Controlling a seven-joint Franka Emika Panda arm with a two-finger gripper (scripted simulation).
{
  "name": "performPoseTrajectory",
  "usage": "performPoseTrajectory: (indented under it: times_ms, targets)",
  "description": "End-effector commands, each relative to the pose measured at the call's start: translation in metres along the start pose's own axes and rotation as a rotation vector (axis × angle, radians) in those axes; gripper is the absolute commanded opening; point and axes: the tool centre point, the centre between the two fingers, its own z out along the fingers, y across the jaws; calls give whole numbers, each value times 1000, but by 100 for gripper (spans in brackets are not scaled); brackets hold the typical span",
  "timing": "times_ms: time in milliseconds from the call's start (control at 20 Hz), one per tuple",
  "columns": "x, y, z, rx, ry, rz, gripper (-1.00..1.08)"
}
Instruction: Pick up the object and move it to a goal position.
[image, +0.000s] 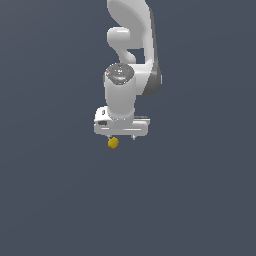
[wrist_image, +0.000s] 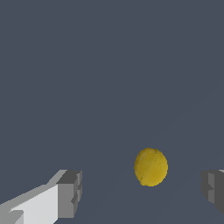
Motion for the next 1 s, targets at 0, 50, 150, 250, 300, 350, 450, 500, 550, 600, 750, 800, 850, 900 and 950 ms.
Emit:
performPoseTrajectory:
  times_ms: [0,50,150,250,300,350,450,500,550,600,750,800,850,900,950]
  targets:
    - [0,0,0,0,0,0,100]
    - [0,0,0,0,0,-1,100]
    - [1,0,-3,-1,4,-8,100]
    - [3,1,-8,-2,11,-21,100]
    - [4,1,-11,-3,15,-28,100]
    - [5,1,-13,-4,18,-33,100]
    - [7,0,-17,-5,23,-39,100]
    - [7,0,-18,-6,23,-39,100]
    - [7,0,-19,-6,24,-38,100]
    - [7,0,-18,-5,23,-38,100]
    - [6,1,-15,-5,22,-43,100]
    - [5,2,-14,-4,22,-47,100]
    - [5,3,-12,-4,22,-52,100]
    - [4,4,-10,-3,22,-57,100]
    - [3,5,-8,-3,21,-64,100]
